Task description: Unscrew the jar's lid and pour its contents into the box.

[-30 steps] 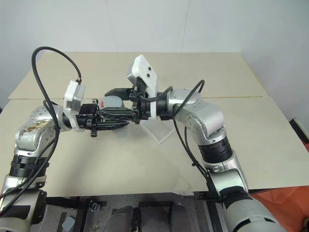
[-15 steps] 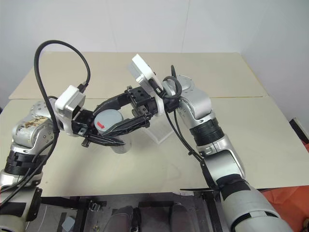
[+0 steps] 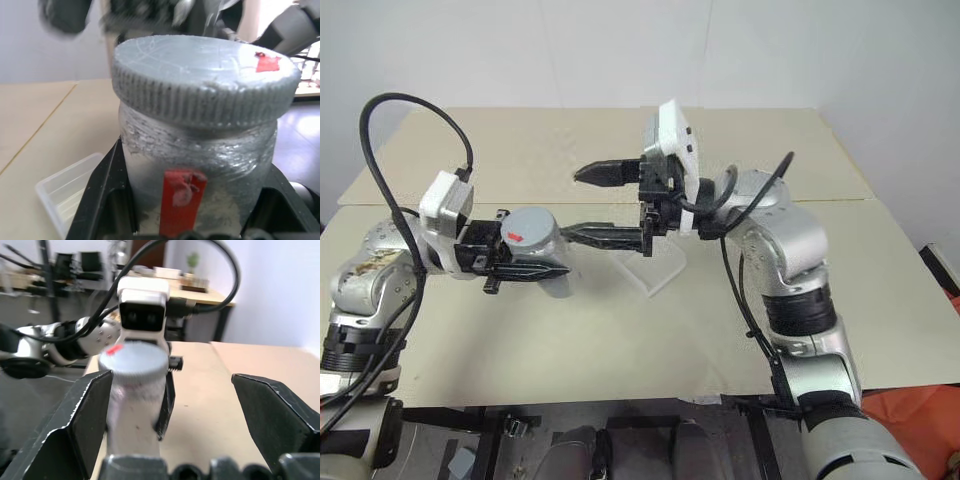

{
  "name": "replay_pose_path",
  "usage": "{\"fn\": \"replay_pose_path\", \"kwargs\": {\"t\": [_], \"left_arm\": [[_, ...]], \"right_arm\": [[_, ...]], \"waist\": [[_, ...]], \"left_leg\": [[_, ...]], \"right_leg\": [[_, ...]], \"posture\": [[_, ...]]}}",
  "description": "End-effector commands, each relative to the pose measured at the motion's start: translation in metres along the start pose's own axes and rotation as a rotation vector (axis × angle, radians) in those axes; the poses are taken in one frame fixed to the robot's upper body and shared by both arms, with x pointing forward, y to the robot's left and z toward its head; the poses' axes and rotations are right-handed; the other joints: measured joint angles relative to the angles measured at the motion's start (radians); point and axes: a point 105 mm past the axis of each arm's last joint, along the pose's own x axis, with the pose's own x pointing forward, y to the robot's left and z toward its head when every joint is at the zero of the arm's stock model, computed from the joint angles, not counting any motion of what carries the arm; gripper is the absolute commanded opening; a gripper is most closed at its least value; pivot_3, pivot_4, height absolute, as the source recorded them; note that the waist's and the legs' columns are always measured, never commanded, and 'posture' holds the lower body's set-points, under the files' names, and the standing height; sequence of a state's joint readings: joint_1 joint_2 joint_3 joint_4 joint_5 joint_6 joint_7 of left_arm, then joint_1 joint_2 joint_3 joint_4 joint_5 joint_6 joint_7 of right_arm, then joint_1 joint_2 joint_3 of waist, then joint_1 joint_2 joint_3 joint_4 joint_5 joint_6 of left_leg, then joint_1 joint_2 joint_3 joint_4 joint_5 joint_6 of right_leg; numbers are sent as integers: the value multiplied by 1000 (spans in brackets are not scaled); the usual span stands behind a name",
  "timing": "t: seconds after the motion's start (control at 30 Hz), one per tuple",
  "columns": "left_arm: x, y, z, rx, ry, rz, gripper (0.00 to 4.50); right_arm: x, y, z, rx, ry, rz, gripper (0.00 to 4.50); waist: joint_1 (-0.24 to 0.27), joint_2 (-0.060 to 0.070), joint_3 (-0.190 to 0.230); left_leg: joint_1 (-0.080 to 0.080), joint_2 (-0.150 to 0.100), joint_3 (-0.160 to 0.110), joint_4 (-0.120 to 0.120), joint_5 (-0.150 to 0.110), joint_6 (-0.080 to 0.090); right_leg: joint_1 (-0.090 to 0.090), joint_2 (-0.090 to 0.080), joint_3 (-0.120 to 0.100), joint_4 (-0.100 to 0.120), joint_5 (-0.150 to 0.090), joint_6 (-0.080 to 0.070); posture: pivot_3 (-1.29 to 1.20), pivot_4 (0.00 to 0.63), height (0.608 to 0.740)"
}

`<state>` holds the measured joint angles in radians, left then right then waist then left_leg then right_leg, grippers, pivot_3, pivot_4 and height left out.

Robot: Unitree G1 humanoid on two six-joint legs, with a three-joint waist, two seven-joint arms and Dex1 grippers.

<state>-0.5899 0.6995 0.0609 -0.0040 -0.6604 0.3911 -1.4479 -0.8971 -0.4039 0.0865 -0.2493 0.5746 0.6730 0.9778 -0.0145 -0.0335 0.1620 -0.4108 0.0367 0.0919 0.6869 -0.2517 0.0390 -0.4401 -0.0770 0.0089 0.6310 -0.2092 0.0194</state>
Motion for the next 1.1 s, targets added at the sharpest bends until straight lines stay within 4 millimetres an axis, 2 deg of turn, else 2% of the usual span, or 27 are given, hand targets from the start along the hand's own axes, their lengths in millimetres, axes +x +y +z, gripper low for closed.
{"fn": "replay_pose_path", "kwargs": {"t": [0.03,0.2,0.43,0.6,0.8,1.1], "left_arm": [[4,3,6,40,-9,14,1930],[9,5,7,39,-10,27,1930],[7,1,9,43,-7,26,1930],[2,-1,10,44,-4,35,1930],[-4,-4,10,40,8,37,1930],[-10,-6,11,38,19,31,1930]], "right_arm": [[11,13,8,-19,-7,-16,4430],[35,19,0,-21,34,-48,4430],[54,1,-8,21,60,-154,4430],[46,-10,-12,35,75,-192,4430],[21,-23,-10,45,68,-239,4430],[-10,-44,-17,27,130,-351,4430]], "waist": [[0,0,0],[0,0,0],[0,0,0],[1,0,0],[0,0,0],[0,0,0]], "left_leg": [[0,0,0,0,0,0],[0,0,0,0,0,0],[0,0,0,1,0,0],[0,0,0,1,0,0],[-1,0,0,1,0,0],[-1,0,0,1,0,0]], "right_leg": [[0,0,0,0,0,0],[0,0,0,0,0,0],[0,0,0,0,0,0],[0,0,0,0,0,0],[0,0,0,0,0,0],[0,0,0,-1,0,0]], "posture": [[0,150,740],[0,150,740],[0,150,740],[0,150,740],[0,150,740],[0,150,740]]}}
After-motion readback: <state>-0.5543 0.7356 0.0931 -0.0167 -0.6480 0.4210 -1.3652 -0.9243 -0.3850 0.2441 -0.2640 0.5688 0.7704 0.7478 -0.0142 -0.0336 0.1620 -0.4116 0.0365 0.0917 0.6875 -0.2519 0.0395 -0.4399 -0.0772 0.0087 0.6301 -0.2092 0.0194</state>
